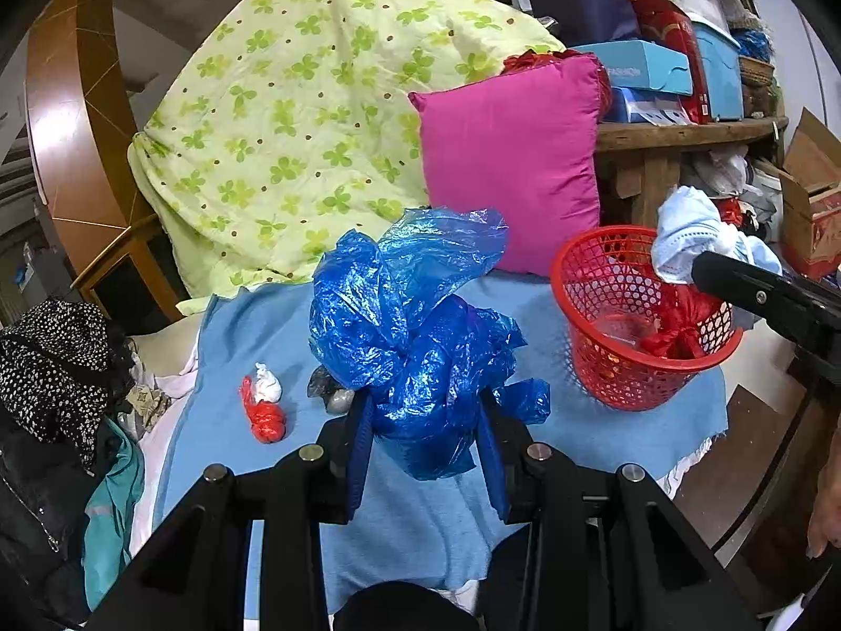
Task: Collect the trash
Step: 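Carry the white cloth and blue bag toward the red basket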
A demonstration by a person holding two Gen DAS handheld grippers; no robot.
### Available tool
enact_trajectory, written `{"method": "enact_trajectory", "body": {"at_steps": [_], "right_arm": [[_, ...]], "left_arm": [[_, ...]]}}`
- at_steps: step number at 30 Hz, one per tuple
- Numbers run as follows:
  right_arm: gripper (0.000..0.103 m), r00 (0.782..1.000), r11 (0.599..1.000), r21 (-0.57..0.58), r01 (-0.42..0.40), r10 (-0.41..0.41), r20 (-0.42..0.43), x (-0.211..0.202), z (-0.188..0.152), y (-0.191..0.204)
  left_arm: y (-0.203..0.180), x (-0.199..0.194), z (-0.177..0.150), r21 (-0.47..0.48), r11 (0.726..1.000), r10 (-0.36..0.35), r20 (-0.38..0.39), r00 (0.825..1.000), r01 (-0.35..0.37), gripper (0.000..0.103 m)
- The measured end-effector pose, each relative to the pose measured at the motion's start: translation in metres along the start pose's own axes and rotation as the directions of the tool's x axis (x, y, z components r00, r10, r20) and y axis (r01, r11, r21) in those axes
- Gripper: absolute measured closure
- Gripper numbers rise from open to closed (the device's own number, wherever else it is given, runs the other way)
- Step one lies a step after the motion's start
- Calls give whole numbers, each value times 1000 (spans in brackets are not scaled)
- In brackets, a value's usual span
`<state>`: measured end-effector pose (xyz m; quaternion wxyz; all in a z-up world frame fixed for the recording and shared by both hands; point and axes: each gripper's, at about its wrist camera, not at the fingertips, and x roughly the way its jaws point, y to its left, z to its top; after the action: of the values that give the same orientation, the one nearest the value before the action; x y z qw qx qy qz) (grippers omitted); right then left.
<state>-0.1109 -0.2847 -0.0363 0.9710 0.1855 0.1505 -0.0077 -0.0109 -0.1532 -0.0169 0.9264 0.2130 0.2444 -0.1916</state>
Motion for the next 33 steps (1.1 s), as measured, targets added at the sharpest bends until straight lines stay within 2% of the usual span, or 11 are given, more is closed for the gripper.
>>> {"method": "enact_trajectory", "body": {"at_steps": [6,13,33], "right_arm": [[77,997,997,-27,79,-79,-9,2,1,1],[77,983,981,-75,181,-181,-2,-1,1,5],[77,964,962,-55,266,-266,1,-6,5,-8]], "left_arm": [[-1,6,-2,-6,1000,-17,-25,1000,16,64],[-7,9,-1,-1,1000,-24,-39,999,24,64],[-16,18,-3,17,998,-52,-73,996,53,64]]}}
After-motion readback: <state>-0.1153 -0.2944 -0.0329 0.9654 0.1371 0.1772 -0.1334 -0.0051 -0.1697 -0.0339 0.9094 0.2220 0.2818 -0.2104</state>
